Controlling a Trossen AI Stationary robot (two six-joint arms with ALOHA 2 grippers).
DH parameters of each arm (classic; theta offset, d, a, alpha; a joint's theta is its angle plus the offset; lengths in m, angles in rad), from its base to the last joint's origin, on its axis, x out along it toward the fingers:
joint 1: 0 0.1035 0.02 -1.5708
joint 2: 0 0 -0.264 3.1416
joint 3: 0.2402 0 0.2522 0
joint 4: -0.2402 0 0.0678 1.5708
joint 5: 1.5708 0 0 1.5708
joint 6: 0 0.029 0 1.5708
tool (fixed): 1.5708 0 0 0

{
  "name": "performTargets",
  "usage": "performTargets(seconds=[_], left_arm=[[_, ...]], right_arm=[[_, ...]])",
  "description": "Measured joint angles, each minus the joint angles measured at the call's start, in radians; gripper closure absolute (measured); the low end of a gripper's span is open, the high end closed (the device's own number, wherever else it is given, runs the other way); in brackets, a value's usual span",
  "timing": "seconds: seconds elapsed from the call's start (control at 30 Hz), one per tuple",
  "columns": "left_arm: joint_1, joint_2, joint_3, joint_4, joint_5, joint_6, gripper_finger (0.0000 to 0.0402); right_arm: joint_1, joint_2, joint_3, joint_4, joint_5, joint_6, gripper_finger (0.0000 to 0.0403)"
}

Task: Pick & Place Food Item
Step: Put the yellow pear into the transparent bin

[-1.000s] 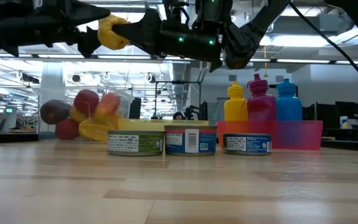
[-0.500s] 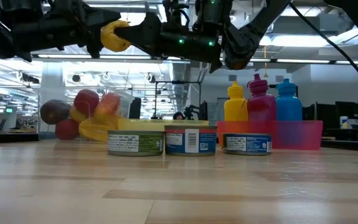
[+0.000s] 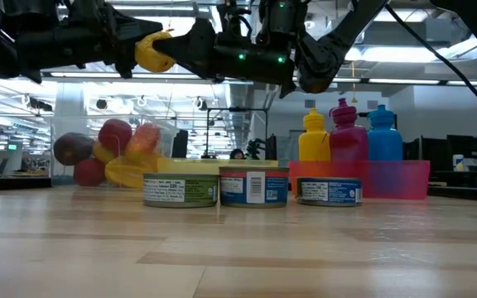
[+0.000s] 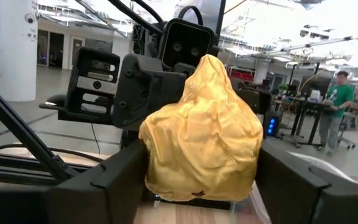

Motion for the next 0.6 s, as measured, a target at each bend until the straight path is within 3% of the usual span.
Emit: performTargets(seconds=[0.3, 0.6], left_arm=[[0.001, 0.002, -0.002, -0.033, 0.008, 0.048, 0.0241], [0.041, -0.035, -0.003, -0.13, 0.067, 0.056, 0.0247]], right_arm=[[-0.001, -0.003, 0.002, -0.079, -0.001, 0.059, 0.0036], [-0.002, -0.003, 0.003, -0.164, 0.011, 0.059, 0.0015]])
